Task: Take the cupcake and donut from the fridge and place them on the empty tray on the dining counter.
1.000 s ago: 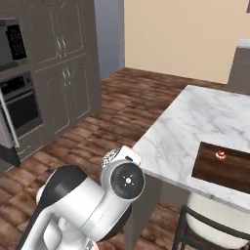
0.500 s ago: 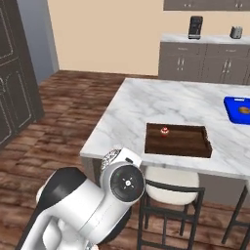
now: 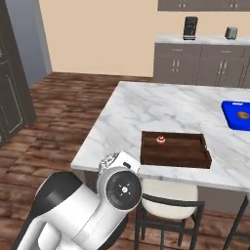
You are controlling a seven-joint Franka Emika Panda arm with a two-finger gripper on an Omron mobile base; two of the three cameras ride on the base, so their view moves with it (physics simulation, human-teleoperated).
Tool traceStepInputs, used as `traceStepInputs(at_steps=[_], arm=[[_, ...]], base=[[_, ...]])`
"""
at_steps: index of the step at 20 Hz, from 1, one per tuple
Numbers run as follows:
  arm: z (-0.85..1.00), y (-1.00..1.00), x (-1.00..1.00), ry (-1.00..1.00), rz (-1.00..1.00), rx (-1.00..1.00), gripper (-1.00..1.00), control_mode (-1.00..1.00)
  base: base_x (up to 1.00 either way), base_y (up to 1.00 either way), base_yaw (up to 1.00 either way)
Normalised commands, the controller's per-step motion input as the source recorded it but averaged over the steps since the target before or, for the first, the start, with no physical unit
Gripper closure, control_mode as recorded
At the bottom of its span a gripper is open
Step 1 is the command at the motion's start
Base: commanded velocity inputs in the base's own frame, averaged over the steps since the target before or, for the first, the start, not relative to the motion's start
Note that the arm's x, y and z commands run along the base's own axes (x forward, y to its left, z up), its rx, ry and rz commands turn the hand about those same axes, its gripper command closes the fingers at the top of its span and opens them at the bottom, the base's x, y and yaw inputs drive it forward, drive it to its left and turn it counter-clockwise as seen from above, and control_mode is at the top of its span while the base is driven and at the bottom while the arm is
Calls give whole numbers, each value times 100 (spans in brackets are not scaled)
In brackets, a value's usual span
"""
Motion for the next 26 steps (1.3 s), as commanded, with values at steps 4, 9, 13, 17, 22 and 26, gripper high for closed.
traceStepInputs(at_steps=[4,9,13,17,22,26], arm=[[0,0,0,0,0,0,100,100],[0,0,0,0,0,0,100,100],[0,0,0,0,0,0,100,100],[0,0,0,0,0,0,100,100],[0,0,0,0,0,0,100,100],[0,0,0,0,0,0,100,100]], base=[[97,29,1],[100,9,11],[100,0,34],[100,0,50],[100,0,37],[100,0,14]])
